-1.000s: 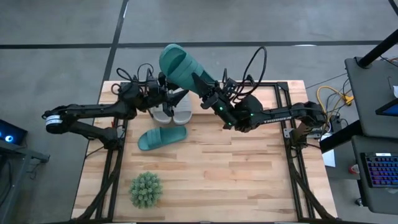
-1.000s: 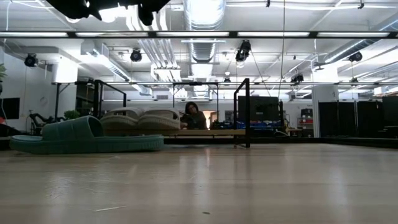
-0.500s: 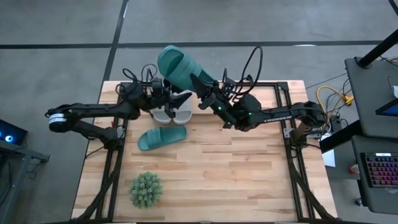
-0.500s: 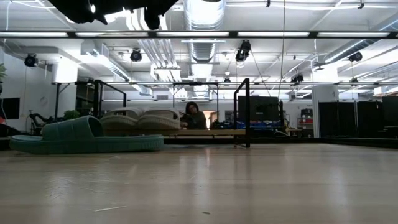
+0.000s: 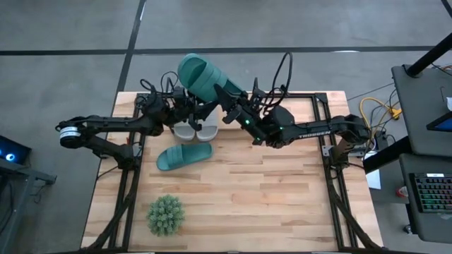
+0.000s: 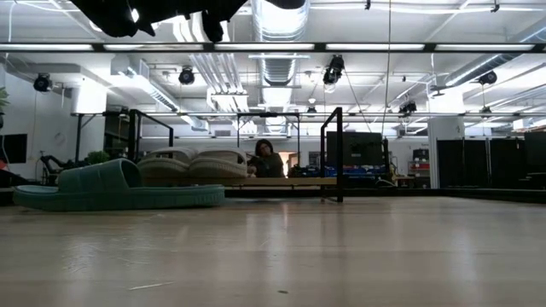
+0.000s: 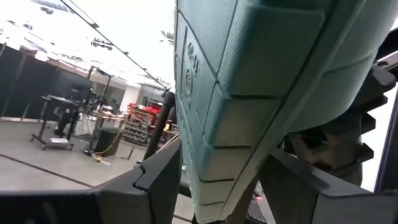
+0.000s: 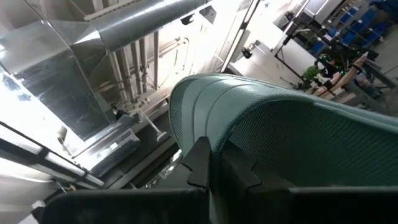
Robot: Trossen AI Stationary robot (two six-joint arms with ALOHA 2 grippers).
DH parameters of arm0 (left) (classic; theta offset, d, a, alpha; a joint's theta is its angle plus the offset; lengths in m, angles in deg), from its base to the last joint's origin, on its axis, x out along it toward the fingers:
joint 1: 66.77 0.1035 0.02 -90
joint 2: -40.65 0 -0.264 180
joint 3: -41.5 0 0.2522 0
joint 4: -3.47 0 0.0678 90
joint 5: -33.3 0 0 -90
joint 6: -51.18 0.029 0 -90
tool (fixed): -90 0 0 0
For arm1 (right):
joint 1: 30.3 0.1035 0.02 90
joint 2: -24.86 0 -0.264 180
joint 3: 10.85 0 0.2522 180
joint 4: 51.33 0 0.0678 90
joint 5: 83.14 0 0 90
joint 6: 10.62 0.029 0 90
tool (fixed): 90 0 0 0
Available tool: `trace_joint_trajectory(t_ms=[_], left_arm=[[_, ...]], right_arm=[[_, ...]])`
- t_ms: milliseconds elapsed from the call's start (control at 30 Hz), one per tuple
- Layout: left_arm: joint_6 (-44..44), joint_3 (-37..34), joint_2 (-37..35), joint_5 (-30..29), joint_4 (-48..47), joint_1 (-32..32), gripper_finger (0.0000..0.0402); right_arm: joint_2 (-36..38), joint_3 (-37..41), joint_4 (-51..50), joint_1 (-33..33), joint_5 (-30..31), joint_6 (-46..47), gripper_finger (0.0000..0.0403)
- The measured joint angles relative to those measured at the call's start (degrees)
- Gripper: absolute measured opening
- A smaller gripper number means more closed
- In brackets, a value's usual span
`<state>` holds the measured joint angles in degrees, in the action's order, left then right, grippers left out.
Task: Pick and place slides into the shelf
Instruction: Put the bottom green slipper on the shelf
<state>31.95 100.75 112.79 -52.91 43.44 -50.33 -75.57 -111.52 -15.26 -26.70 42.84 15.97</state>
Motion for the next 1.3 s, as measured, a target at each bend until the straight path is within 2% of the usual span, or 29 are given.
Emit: trace_joint_trajectory(t_ms=[133, 333, 367, 700, 1167, 1300], left_arm=[[0.0, 0.0, 0.1, -2.0, -0.1, 0.0, 0.0165], [0.3, 0.0, 0.0, -3.8, -0.2, 0.1, 0.0066], [0.3, 0.0, 0.0, -3.9, -0.2, 0.1, 0.0062], [-0.9, 0.0, 0.0, -4.1, -0.2, 0.3, 0.0060], [-1.5, 0.0, -3.6, -5.0, -1.3, 1.2, 0.0057], [-1.6, 0.0, -5.4, -6.1, -4.3, 1.7, 0.0056]], right_arm=[[0.0, 0.0, 0.0, 0.1, 0.0, 1.0, 0.0009], [0.0, 0.0, -0.5, 0.2, -0.2, 3.3, 0.0009], [0.0, 0.0, -0.5, 0.2, -0.2, 3.4, 0.0009], [0.0, 0.0, -0.5, 0.2, -1.0, 3.4, 0.0010], [0.6, 0.0, -1.4, 0.3, -2.3, 1.9, 0.0055], [0.6, 0.0, -1.5, 0.4, -2.3, 1.9, 0.0067]])
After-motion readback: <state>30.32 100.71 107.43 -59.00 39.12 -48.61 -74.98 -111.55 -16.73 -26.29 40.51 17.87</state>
